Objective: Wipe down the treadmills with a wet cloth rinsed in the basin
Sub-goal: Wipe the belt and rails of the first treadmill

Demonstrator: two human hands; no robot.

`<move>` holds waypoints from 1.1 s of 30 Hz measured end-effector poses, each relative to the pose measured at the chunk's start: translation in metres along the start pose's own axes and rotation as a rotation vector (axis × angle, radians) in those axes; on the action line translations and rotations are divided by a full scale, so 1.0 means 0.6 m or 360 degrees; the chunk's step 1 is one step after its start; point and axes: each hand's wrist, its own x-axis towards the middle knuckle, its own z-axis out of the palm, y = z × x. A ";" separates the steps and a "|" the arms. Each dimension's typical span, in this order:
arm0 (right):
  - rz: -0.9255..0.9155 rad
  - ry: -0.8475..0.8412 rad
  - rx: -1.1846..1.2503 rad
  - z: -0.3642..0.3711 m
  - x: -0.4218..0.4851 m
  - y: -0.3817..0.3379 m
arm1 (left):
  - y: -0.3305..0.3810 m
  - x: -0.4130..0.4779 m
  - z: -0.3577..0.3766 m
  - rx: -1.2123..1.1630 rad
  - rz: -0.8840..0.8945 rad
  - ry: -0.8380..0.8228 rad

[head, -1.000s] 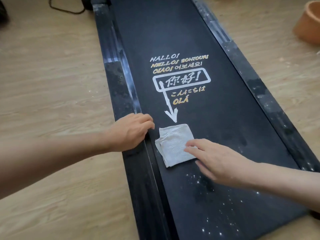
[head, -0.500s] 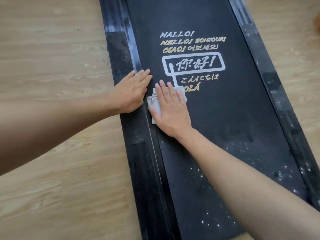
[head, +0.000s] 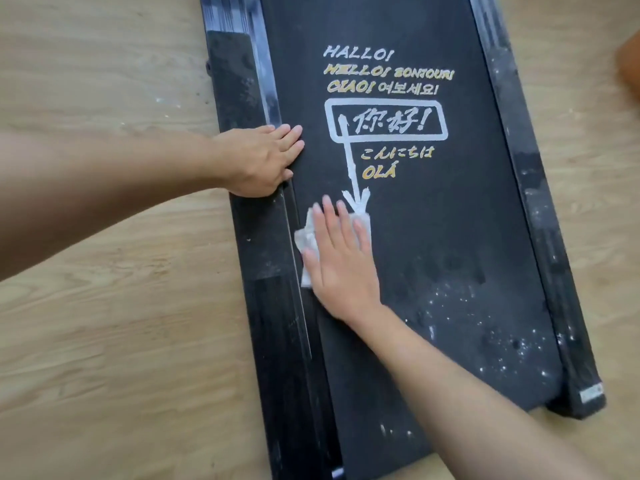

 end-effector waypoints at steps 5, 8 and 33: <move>0.0069 0.0072 0.0008 -0.008 0.075 -0.023 | -0.014 0.006 -0.027 0.0029 0.0069 -0.0161; 0.0011 -0.0095 0.0102 0.010 -0.163 -0.021 | -0.012 0.008 -0.036 0.0160 0.0115 -0.0207; 0.0059 -0.0239 0.0028 0.019 -0.361 0.121 | 0.159 0.020 -0.046 -0.0726 -0.0685 -0.0045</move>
